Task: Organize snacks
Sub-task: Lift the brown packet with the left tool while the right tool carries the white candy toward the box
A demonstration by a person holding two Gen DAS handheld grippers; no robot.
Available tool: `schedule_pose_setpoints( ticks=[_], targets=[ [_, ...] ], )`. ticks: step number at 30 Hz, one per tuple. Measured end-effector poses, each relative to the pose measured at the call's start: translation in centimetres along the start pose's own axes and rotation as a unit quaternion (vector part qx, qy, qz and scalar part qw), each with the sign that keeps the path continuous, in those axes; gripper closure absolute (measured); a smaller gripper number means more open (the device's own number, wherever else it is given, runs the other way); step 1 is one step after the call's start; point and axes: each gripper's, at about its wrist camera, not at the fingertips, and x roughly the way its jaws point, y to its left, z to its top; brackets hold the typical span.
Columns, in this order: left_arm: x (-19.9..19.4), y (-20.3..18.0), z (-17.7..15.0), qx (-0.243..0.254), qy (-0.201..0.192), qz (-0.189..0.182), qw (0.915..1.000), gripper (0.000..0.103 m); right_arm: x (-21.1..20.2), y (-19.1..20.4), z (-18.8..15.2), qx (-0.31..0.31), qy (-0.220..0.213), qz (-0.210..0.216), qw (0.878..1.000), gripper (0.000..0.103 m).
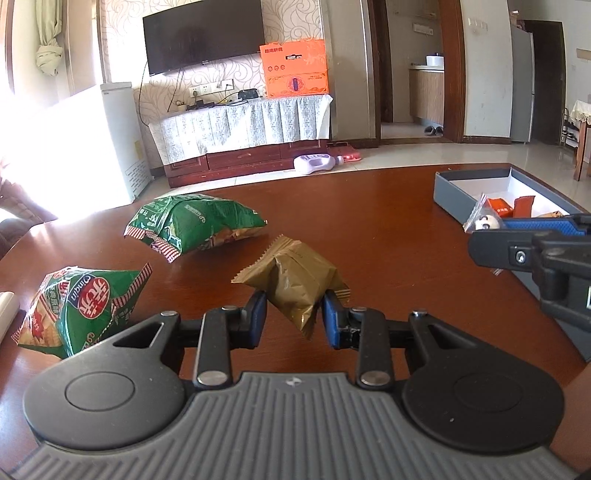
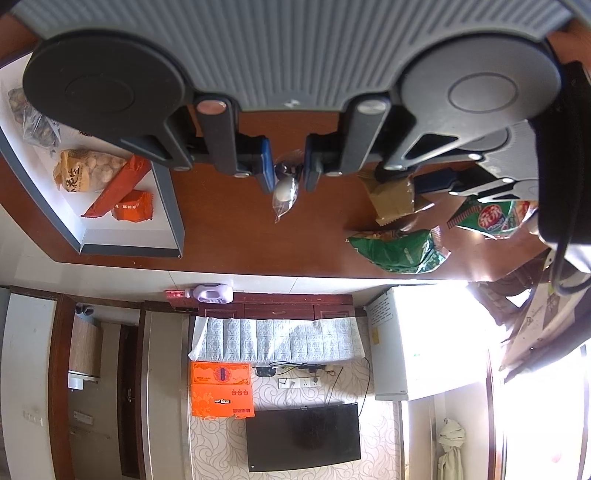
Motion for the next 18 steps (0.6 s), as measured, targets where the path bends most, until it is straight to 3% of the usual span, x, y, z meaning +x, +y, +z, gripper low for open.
schedule_pose_setpoints(
  ticks=[18],
  targets=[
    [-0.9, -1.6, 1.7, -0.001, -0.007, -0.01, 0.9999, 0.066, -1.6, -0.9, 0.4, 0.002, -0.003, -0.009, 1.0, 0.083]
  ],
)
